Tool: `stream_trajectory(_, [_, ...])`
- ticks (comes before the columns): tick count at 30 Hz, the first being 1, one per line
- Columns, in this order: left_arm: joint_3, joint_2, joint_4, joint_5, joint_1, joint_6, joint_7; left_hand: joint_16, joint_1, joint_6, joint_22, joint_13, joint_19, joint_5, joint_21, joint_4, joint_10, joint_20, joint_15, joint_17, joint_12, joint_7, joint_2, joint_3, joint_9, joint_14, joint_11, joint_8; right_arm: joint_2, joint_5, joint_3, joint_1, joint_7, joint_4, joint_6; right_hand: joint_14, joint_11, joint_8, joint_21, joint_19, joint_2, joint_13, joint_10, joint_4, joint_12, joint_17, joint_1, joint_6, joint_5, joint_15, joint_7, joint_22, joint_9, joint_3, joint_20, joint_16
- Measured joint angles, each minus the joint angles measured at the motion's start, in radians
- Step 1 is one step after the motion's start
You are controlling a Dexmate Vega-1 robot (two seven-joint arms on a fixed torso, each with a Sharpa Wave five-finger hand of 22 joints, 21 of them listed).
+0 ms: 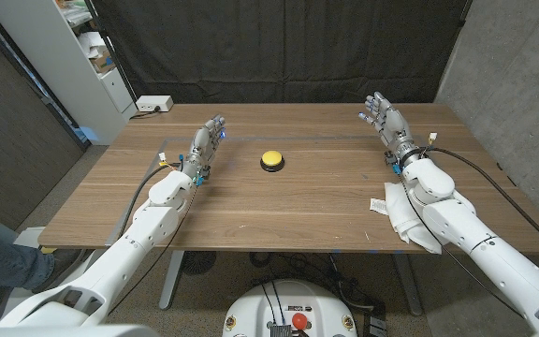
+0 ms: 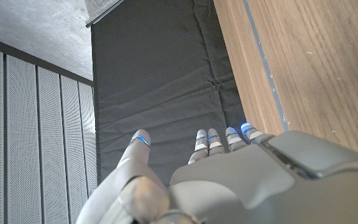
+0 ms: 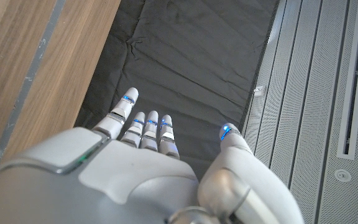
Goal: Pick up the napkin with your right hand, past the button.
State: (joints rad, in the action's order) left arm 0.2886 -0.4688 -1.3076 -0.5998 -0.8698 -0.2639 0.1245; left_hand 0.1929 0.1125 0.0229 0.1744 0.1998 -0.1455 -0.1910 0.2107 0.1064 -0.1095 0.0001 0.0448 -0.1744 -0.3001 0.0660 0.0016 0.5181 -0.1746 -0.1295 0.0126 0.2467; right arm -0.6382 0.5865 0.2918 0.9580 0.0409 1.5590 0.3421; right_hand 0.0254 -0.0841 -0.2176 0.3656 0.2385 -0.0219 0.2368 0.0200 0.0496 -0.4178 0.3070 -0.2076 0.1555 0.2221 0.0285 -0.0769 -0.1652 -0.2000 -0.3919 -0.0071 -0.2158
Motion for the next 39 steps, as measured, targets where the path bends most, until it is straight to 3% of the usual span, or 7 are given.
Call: stream_trajectory(39, [-0.005,-0.017,-0.047,-0.001,-0.026,-0.009,-0.004,0.000,0.009,-0.009,0.000,-0.005,0.000,0.000,-0.004,0.007,0.011,0.000,0.000,0.000,0.012,0.002,0.009,-0.007,0.000,0.000,0.000,-0.015,-0.099,-0.053,-0.093,0.113,0.028,0.076,0.059,0.000,0.000,0.008,-0.015,0.005,0.009,-0.023,0.000,0.010,0.023,-0.015,-0.009,-0.004,-0.004,0.000,0.004,0.000,0.005,0.010,0.005,0.000])
